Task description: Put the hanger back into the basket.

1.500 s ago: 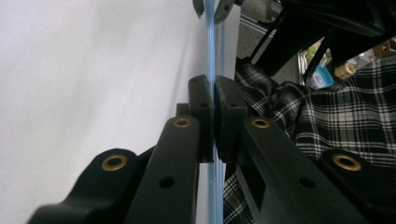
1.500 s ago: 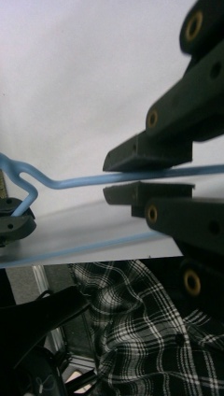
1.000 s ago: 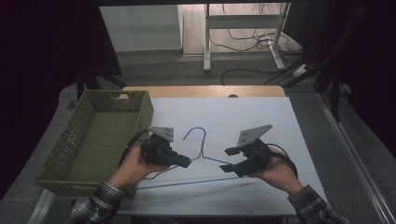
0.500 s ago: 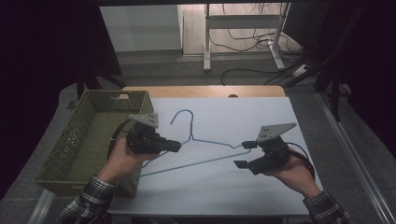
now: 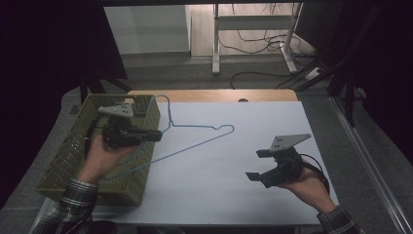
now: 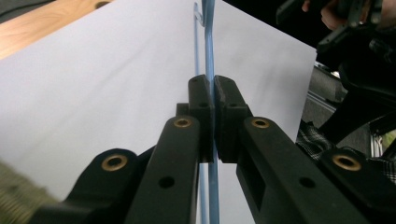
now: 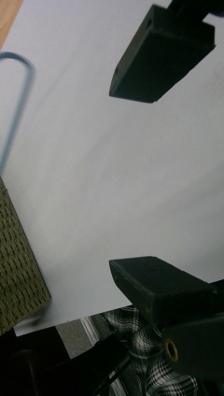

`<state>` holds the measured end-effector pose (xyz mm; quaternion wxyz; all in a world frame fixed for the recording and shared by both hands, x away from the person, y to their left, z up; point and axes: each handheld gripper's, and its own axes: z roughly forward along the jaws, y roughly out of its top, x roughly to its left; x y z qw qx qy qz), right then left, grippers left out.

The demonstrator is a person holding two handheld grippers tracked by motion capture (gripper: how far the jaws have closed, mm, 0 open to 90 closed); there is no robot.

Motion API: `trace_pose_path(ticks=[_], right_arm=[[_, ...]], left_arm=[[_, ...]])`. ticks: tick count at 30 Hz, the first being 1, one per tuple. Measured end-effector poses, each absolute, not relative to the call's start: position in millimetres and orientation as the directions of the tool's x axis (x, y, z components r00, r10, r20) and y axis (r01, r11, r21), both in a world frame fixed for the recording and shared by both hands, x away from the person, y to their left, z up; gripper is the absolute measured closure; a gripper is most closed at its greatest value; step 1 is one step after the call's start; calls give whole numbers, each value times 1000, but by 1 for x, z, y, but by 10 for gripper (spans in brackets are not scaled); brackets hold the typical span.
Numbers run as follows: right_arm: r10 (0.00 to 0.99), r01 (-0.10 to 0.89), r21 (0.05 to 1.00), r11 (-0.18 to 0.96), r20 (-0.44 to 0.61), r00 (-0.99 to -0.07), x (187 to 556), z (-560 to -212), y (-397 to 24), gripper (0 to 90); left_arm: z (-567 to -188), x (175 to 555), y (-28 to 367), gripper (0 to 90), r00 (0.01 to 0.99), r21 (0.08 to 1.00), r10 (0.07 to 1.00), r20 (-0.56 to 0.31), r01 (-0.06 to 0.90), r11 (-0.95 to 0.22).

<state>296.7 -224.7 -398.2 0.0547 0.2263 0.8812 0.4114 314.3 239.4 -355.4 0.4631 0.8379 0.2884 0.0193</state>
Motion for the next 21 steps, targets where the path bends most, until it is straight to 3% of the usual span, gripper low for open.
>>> trace_pose_path(ticks=[12, 21], right_arm=[[525, 382, 762, 522, 66, -848, 286, -411, -220, 33], [600, 422, 779, 464, 73, -796, 279, -416, -235, 12]], left_arm=[[-359, 306, 310, 873, 731, 807, 639, -239, 516, -288], [-365, 295, 354, 873, 653, 829, 718, -244, 524, -195]])
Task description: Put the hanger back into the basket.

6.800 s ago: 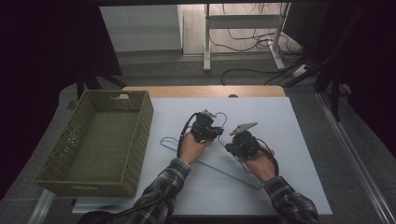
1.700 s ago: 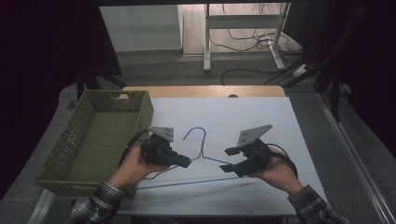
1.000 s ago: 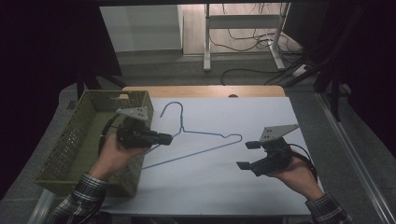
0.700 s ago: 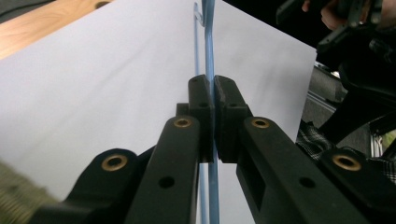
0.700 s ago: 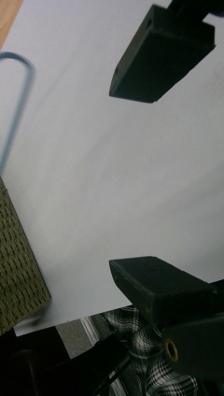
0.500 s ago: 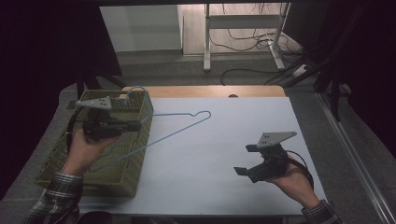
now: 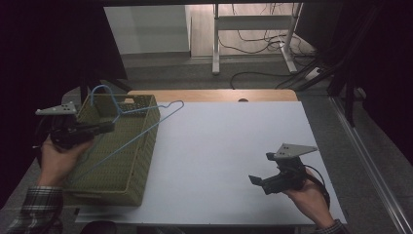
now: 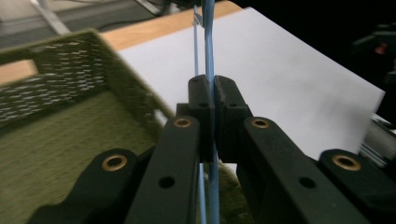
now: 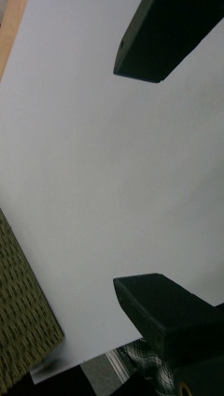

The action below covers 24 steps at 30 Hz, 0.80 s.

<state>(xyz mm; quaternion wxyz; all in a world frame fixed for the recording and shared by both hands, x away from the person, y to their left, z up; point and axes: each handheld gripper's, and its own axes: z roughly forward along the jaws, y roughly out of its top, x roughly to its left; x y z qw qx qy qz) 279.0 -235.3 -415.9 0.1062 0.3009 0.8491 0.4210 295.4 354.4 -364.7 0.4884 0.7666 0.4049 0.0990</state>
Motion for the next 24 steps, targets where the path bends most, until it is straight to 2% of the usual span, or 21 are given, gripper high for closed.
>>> trace_pose_path(ticks=[14, 24], right_arm=[[659, 474, 780, 409, 108, -744, 273, -427, -264, 11], [657, 483, 771, 416, 112, -745, 273, -431, -264, 11]], left_arm=[[-373, 278, 407, 873, 534, 844, 814, -229, 525, -107], [-395, 288, 418, 873, 473, 839, 846, -248, 541, -56]])
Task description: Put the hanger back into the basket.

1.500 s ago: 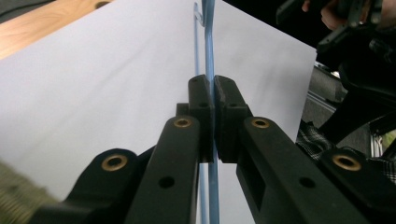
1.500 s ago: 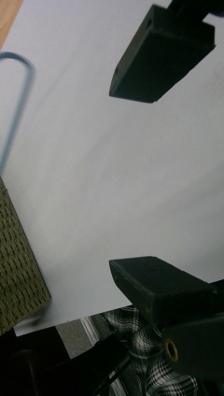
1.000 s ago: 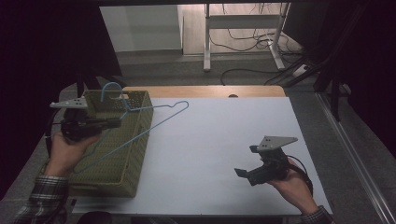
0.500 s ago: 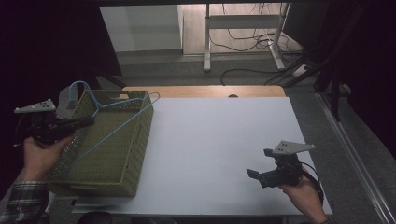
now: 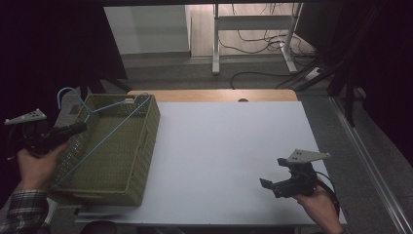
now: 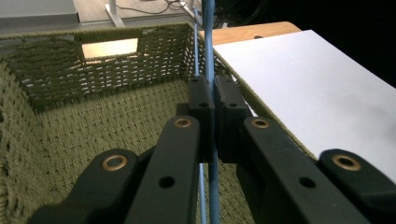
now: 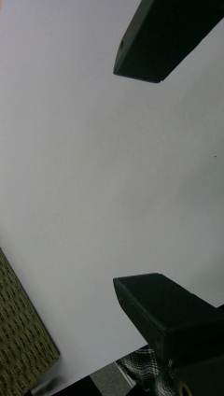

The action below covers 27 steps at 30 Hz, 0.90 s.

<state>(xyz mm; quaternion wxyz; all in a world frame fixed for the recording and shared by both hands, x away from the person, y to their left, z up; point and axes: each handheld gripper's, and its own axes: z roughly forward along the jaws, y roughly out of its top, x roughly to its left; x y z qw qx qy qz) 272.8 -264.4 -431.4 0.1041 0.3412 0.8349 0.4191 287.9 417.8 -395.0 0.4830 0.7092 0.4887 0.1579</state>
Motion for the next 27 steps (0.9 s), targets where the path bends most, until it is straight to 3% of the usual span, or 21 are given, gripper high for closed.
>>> trace_pose_path(ticks=[15, 20, 24, 25, 27], right_arm=[[652, 487, 761, 428, 113, -749, 272, -436, -265, 12], [652, 489, 758, 431, 113, -750, 273, -437, -265, 12], [656, 492, 760, 425, 116, -746, 273, -437, -266, 12], [655, 490, 761, 425, 115, -746, 273, -437, -267, 12], [657, 490, 763, 422, 114, -745, 273, -437, -267, 12]], left_arm=[[-438, 311, 412, 872, 442, 794, 854, -274, 605, -58], [-447, 315, 407, 871, 427, 773, 867, -256, 629, -81], [-450, 317, 399, 862, 410, 743, 896, -172, 651, -155], [-450, 316, 397, 855, 399, 739, 904, -150, 653, -166], [-448, 315, 397, 724, 382, 748, 913, -142, 645, -153]])
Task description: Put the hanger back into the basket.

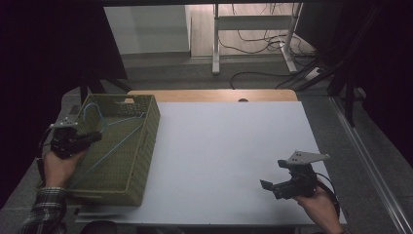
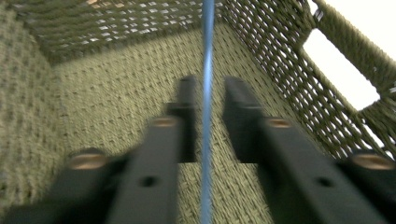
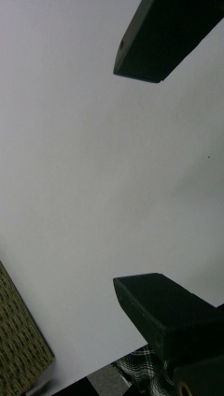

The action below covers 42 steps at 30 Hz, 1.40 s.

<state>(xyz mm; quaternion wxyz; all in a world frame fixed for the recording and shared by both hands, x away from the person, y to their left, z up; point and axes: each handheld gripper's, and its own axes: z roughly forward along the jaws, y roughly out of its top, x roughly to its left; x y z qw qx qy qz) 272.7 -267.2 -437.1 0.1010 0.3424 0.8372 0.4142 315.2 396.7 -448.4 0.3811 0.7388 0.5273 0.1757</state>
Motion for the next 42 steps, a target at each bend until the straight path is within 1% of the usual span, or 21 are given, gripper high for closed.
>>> trace_pose_path(ticks=[2, 4, 5, 6, 7, 8, 12, 14, 16, 21, 26, 28, 32, 34, 38, 40, 42], right_arm=[[659, 491, 763, 420, 116, -743, 272, -437, -268, 12], [659, 489, 765, 419, 115, -743, 272, -437, -268, 12], [660, 490, 766, 417, 116, -742, 272, -436, -268, 12], [661, 491, 765, 417, 116, -741, 272, -436, -269, 12], [663, 491, 767, 413, 117, -740, 272, -436, -269, 11], [663, 490, 768, 412, 117, -740, 271, -436, -270, 11], [667, 495, 771, 401, 124, -734, 270, -435, -272, 9], [671, 496, 774, 394, 127, -731, 269, -434, -273, 8], [676, 496, 776, 389, 126, -726, 268, -433, -275, 8], [686, 492, 782, 381, 117, -718, 263, -431, -279, 8], [697, 496, 781, 380, 112, -708, 259, -432, -281, 7], [701, 496, 779, 383, 105, -706, 257, -432, -282, 5], [704, 498, 777, 385, 101, -703, 254, -434, -282, 5], [705, 500, 776, 386, 102, -702, 252, -436, -282, 5], [701, 495, 782, 380, 106, -705, 250, -439, -283, 5], [701, 492, 782, 382, 101, -705, 249, -441, -283, 6], [701, 490, 781, 388, 95, -707, 249, -443, -284, 6]], left_arm=[[-445, 313, 396, 625, 361, 752, 924, -129, 643, -146], [-440, 311, 396, 489, 346, 755, 930, -124, 641, -138], [-438, 309, 395, 428, 348, 760, 929, -130, 636, -132], [-433, 305, 394, 386, 366, 775, 919, -148, 620, -122], [-430, 304, 393, 319, 381, 780, 910, -162, 615, -119], [-428, 301, 391, 283, 394, 781, 903, -172, 613, -119], [-417, 291, 375, 195, 462, 789, 868, -182, 595, -152], [-411, 286, 365, 168, 491, 793, 853, -176, 584, -172], [-406, 281, 356, 112, 518, 796, 834, -190, 579, -178], [-395, 265, 330, 60, 584, 814, 784, -209, 548, -191], [-395, 246, 306, 33, 625, 828, 751, -213, 524, -201], [-399, 239, 297, 25, 641, 828, 738, -211, 519, -214], [-413, 223, 280, 11, 659, 833, 733, -170, 493, -250], [-422, 216, 273, 9, 671, 838, 722, -169, 483, -253], [-438, 207, 262, 0, 671, 824, 730, -130, 483, -297], [-445, 205, 260, 0, 669, 822, 729, -142, 490, -290], [-450, 204, 258, 0, 671, 810, 730, -132, 498, -311]])
